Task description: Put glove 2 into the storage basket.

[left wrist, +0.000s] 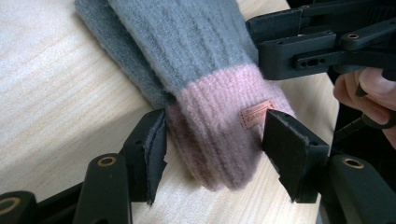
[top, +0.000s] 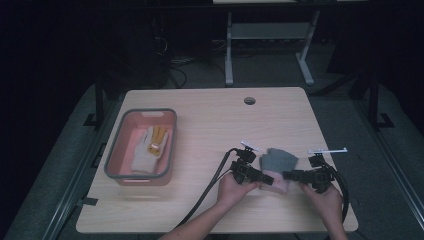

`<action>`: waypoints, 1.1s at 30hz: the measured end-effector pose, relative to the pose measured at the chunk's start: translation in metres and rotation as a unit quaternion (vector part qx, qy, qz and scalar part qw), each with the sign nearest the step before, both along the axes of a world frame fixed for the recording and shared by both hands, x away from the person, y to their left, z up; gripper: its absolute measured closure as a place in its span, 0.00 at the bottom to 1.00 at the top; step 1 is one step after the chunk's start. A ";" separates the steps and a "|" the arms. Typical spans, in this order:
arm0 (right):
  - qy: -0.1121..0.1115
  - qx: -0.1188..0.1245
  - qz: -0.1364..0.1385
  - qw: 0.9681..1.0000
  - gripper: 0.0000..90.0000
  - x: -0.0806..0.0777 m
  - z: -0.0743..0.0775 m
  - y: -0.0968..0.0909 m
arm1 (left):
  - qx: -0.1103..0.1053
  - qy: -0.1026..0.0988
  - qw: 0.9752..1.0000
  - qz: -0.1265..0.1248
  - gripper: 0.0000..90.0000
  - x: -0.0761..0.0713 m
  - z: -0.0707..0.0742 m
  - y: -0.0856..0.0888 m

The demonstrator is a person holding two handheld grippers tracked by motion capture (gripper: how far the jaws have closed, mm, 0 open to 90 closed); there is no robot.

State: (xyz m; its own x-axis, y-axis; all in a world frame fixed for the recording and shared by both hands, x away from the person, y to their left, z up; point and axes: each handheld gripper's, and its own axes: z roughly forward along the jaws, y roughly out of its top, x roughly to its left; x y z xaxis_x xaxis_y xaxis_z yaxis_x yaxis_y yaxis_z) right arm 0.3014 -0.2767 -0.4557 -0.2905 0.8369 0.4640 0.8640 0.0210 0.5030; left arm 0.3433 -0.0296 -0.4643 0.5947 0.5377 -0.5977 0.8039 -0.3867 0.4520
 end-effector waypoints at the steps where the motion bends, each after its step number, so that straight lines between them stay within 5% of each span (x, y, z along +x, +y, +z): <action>1: 0.003 0.004 -0.004 1.000 0.55 0.000 -0.001 0.000 | 0.000 -0.001 1.000 0.001 0.45 0.000 0.000 0.000; 19: 0.026 0.088 -0.049 0.995 0.63 -0.003 -0.017 -0.005 | 0.002 -0.002 1.000 0.011 0.53 -0.001 -0.001 -0.001; 25: 0.042 0.120 -0.052 0.991 0.71 -0.002 -0.022 -0.005 | -0.009 0.003 1.000 0.015 0.60 0.001 -0.004 0.001; 33: 0.039 0.128 -0.036 0.990 0.79 -0.002 -0.020 -0.005 | -0.019 -0.002 1.000 0.022 0.63 0.001 -0.004 0.001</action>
State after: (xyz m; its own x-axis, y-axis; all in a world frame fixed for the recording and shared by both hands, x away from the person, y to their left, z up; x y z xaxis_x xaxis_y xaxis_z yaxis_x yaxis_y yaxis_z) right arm 0.2999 -0.2818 -0.4759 -0.1893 0.7062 0.6823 0.8956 -0.1607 0.4148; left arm 0.3443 -0.0285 -0.4681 0.5743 0.5397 -0.6155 0.8172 -0.3340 0.4697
